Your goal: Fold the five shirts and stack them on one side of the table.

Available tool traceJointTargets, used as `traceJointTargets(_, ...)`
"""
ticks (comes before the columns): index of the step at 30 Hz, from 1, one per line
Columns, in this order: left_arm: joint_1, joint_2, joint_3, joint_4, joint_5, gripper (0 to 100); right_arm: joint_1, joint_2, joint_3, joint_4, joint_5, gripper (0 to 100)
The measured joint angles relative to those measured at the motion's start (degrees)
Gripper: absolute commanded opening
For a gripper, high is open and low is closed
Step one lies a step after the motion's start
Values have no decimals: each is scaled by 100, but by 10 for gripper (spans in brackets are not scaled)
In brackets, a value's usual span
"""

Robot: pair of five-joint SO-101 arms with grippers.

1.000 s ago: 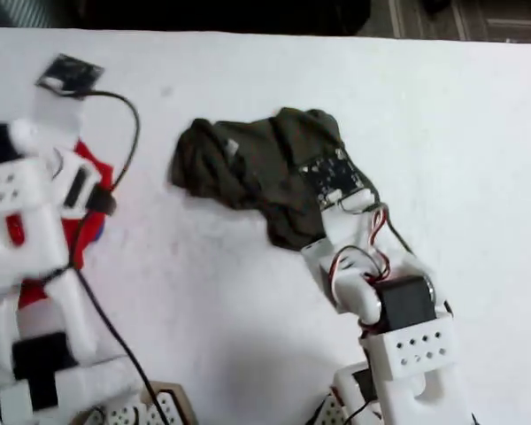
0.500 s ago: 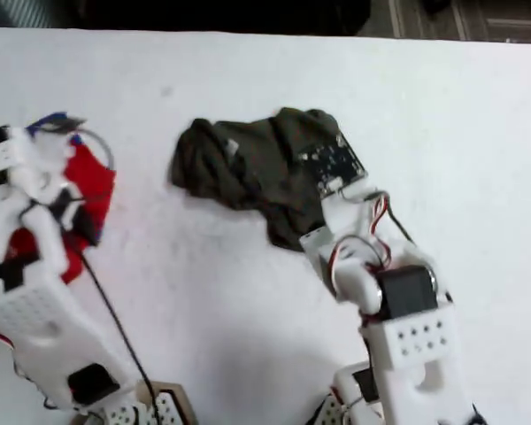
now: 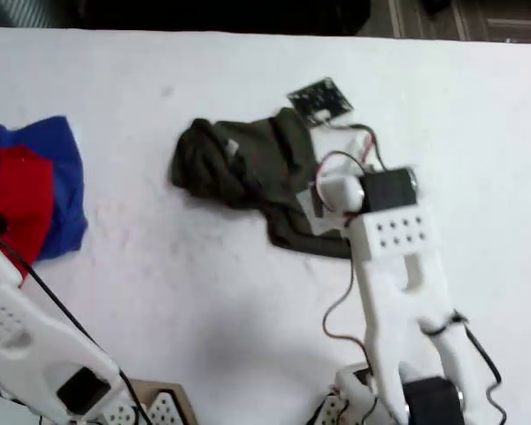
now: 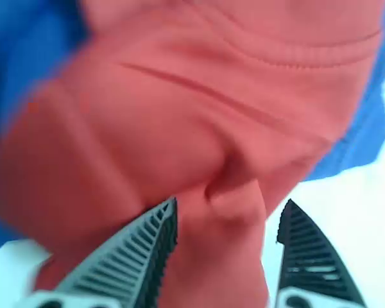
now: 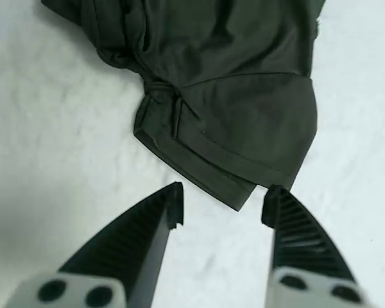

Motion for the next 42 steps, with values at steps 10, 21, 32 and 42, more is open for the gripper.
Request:
traceJointTargets(10,993,-3130,2374,0,167,260,-343,2233,-1301,536,967,224)
traceJointTargets(21,1108,-3938,3429,0,1196,260,932,4281,-2980,1029,1064,226)
traceJointTargets(32,1116,-3938,3464,0,1574,259,1521,5002,-3200,932,1064,223)
traceJointTargets(42,1116,-3938,3464,0,1574,139,2145,5064,-2787,255,1459,223)
